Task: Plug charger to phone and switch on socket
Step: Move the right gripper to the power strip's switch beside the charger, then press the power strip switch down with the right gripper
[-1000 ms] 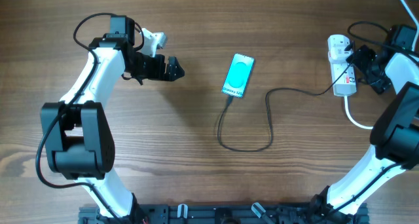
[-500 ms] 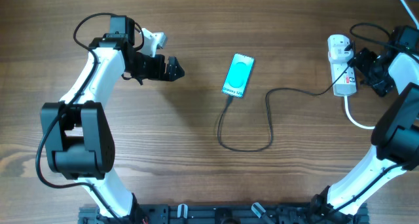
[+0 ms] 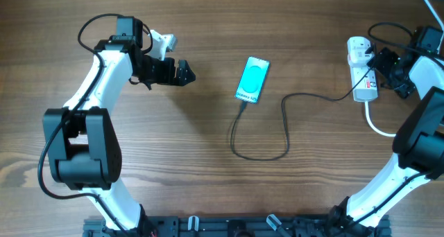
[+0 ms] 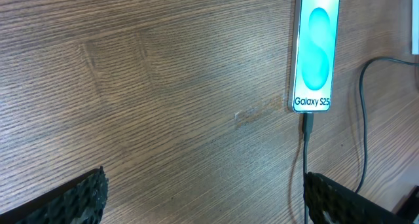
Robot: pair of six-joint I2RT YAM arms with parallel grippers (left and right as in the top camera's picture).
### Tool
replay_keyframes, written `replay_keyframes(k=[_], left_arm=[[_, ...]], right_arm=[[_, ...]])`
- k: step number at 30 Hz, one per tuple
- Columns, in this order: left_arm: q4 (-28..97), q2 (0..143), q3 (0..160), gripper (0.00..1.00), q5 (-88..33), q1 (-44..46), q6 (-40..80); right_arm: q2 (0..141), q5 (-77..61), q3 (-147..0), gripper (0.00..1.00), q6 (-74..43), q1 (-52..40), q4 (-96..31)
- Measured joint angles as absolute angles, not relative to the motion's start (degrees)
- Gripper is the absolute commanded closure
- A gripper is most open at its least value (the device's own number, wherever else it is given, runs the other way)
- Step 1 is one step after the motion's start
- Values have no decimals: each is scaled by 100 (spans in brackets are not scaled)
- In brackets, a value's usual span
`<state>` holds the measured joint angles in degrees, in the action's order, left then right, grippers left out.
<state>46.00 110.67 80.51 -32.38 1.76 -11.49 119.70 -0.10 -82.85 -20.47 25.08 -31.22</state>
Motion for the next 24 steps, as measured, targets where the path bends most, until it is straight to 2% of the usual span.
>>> replay_keyframes(k=[17,24], left_arm=[[4600,11067,8051,0,-3238,176,-1149],[4600,11067,8051,0,-3238,176,-1149]], right_arm=[[11968,-410,-8298,0,-1861,2593,-3354],[11952,-810,-8364,0,-1144,2523,-3844]])
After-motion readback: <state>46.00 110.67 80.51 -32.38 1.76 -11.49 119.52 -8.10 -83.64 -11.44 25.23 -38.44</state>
